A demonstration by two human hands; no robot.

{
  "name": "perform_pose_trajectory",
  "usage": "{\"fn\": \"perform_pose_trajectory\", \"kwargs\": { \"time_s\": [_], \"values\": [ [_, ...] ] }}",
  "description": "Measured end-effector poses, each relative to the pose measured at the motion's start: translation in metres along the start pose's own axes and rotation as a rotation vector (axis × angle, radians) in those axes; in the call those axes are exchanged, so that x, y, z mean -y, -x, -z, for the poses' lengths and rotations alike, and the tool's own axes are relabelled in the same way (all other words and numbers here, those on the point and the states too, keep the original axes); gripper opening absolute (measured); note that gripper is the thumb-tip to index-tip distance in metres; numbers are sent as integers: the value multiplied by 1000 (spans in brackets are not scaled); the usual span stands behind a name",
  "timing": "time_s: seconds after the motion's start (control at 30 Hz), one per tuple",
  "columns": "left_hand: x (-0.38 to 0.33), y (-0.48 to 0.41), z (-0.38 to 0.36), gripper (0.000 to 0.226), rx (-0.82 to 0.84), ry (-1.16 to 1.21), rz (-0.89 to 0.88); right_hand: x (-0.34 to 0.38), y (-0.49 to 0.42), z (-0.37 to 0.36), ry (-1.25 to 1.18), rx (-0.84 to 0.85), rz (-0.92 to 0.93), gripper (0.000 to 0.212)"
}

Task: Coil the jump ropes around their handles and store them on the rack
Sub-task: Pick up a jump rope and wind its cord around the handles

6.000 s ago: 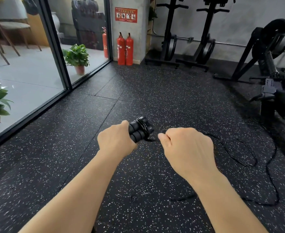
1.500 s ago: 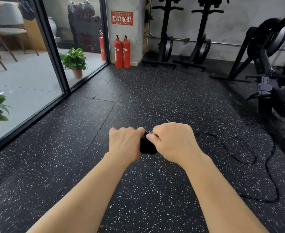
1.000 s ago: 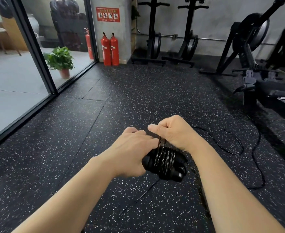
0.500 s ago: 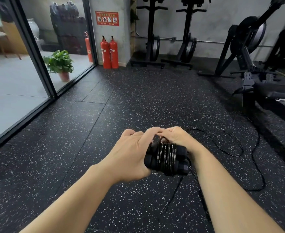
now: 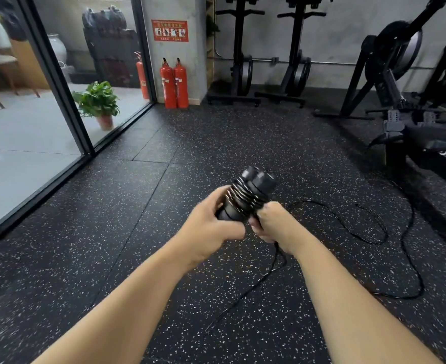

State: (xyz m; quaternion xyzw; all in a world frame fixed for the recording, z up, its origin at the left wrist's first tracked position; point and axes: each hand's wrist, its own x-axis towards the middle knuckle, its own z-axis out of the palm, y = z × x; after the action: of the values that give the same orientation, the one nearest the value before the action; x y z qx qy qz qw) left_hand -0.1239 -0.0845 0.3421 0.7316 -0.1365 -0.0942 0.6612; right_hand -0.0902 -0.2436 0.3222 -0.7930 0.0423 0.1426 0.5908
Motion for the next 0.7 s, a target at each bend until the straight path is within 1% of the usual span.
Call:
{"fn": "perform_pose_trajectory", "kwargs": {
  "time_s": [0.07,0.1,0.13,0.17,0.23,0.3,0.4,0.53,0.6,0.7],
  "values": [
    [-3,-3,10,44,-123,25,62,-6,-2,8,3,-19,27,38],
    [-3,-4,14,38,-172,30,85,-12,-4,10,2,-67,26,43],
    [-2,-6,18,34,-218,35,109,-15,-4,14,48,-97,56,47],
    [-1,-8,22,30,-261,39,135,-16,-2,14,90,-84,92,47],
    [3,-12,29,26,-336,59,193,-17,-1,15,119,-25,164,40],
    [5,-15,33,23,-382,81,230,-18,-2,14,150,6,199,34],
    [8,-17,40,21,-433,93,265,-19,-5,11,367,-31,224,41],
    [11,-20,57,15,-556,256,348,-18,-8,6,593,-96,255,52],
    [12,-20,63,14,-593,295,384,-17,-7,2,749,-113,266,57],
    [11,-18,69,14,-625,440,425,-22,-7,-1,926,-134,215,65]
  ]
}}
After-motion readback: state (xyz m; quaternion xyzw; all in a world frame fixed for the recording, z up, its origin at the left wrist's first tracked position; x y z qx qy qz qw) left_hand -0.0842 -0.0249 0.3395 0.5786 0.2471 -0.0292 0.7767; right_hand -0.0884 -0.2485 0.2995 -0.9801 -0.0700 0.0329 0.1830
